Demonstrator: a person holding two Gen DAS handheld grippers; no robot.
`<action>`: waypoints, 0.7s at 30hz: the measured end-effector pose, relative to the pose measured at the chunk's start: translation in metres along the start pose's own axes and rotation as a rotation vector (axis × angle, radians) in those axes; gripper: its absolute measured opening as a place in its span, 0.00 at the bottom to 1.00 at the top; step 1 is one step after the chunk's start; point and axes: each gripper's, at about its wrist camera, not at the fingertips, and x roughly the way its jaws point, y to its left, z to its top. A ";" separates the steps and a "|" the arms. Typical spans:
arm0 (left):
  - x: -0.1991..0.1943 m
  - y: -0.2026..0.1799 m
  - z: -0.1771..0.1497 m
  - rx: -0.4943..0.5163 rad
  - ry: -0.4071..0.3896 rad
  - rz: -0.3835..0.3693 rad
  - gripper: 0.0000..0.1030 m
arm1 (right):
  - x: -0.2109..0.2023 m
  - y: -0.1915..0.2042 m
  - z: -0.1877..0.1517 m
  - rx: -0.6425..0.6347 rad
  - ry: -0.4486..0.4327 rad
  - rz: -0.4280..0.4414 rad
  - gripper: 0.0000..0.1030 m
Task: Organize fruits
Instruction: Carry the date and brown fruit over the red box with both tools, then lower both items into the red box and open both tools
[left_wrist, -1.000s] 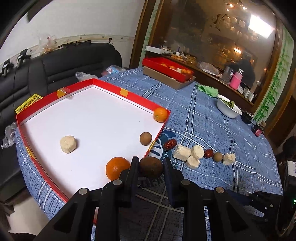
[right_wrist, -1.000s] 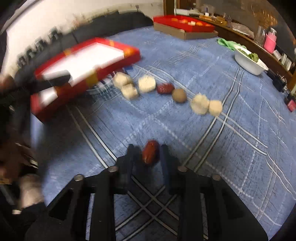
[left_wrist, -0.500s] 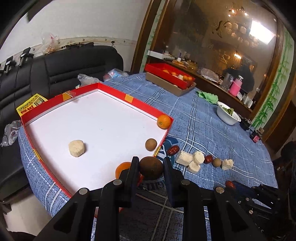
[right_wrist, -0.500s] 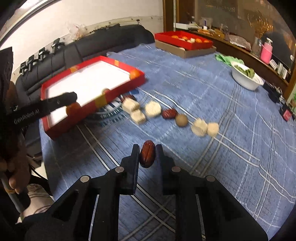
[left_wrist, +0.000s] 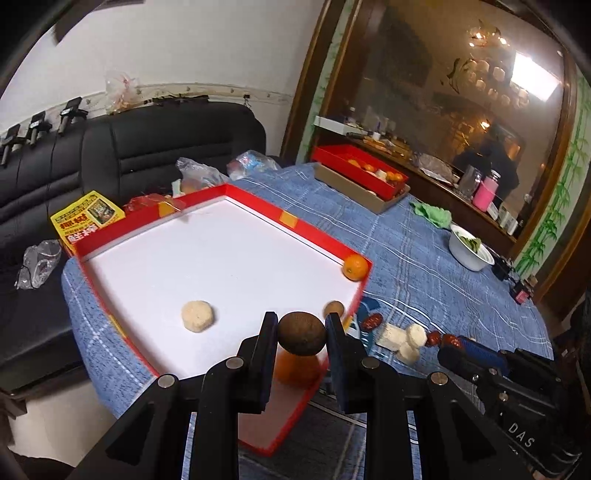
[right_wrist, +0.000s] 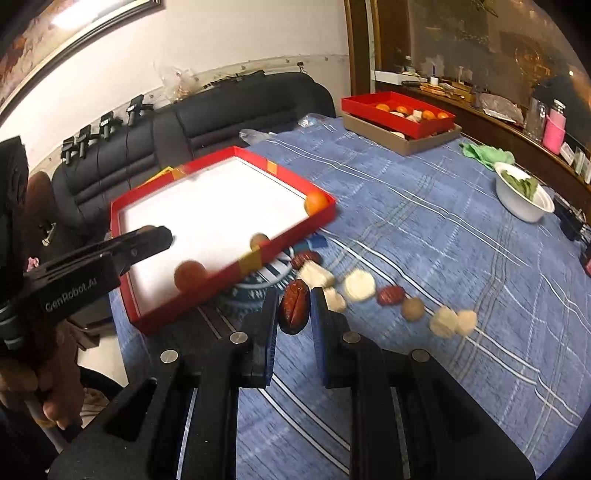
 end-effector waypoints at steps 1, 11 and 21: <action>0.000 0.003 0.001 -0.006 0.001 0.009 0.24 | 0.001 0.002 0.003 -0.001 -0.006 0.006 0.16; 0.009 0.025 0.014 -0.044 0.001 0.096 0.24 | 0.027 0.026 0.036 -0.025 -0.022 0.055 0.16; 0.040 0.049 0.035 -0.072 0.015 0.187 0.24 | 0.067 0.041 0.061 -0.033 0.005 0.078 0.16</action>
